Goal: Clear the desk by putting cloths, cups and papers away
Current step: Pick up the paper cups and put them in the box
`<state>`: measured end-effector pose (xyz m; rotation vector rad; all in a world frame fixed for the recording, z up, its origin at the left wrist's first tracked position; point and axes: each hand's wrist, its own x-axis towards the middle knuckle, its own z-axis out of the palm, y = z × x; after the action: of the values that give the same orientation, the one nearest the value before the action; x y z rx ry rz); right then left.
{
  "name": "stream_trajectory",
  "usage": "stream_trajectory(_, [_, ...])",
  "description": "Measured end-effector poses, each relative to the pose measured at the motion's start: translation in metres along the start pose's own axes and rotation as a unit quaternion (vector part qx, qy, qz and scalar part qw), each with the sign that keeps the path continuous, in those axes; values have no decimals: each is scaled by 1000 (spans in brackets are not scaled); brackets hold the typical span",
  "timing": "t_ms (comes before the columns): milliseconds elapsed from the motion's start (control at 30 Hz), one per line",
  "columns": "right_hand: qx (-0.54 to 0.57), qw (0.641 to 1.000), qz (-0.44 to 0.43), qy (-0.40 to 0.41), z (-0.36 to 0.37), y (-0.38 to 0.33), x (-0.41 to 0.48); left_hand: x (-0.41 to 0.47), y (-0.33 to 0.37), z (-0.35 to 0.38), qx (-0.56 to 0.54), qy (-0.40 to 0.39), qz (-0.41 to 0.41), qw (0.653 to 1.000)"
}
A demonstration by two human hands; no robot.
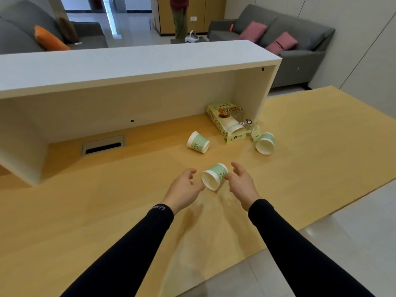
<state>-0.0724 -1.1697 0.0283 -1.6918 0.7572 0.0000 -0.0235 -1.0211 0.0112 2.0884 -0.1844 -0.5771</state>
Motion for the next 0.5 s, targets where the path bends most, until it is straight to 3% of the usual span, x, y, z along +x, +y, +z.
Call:
stream_trajectory(300, [-15, 999, 26, -37, 17, 5, 32, 36, -8, 9, -78, -104, -46, 990])
stream_trajectory(500, [2, 998, 52, -16, 14, 14, 29, 39, -10, 25, -125, -88, -45, 987])
